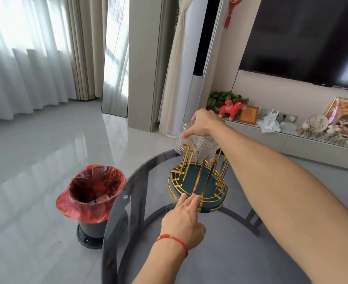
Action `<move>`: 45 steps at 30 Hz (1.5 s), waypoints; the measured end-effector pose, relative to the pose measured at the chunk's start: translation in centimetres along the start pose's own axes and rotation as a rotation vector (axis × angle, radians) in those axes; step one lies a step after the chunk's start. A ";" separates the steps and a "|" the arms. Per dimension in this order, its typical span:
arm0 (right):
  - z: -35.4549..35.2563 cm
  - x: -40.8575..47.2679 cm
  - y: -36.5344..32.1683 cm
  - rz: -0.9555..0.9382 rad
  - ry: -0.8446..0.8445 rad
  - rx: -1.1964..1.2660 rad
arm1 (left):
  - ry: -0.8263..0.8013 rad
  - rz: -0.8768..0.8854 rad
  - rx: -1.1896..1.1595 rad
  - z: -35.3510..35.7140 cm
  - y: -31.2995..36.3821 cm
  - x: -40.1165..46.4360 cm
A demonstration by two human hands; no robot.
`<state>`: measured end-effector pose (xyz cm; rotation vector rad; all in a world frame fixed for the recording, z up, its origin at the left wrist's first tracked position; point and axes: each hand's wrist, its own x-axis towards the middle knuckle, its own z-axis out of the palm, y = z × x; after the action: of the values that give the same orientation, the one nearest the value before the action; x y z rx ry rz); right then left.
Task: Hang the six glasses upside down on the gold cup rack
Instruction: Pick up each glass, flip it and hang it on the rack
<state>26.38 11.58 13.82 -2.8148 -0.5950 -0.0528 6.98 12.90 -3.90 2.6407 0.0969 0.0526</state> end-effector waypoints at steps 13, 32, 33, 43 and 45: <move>0.4 1.3 -0.4 -0.025 -0.188 -0.290 | -0.001 -0.016 0.001 -0.3 -0.1 -0.1; -2.9 -23.6 15.7 -0.148 -0.170 -0.201 | 0.024 0.106 0.105 1.6 2.4 -3.4; -2.8 -25.4 17.0 -0.101 -0.280 -0.265 | 0.006 0.135 0.120 2.0 3.2 -4.0; -1.3 -30.9 22.6 0.305 -0.394 -0.383 | -0.025 0.356 -0.141 4.4 9.7 -8.5; -1.0 -30.5 22.7 0.348 -0.332 -0.383 | -0.041 0.364 -0.238 4.5 10.6 -9.1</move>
<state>7.59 -20.70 6.44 -3.2876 -0.1578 0.4160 -1.26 0.74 -2.95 2.3881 -0.3813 0.1236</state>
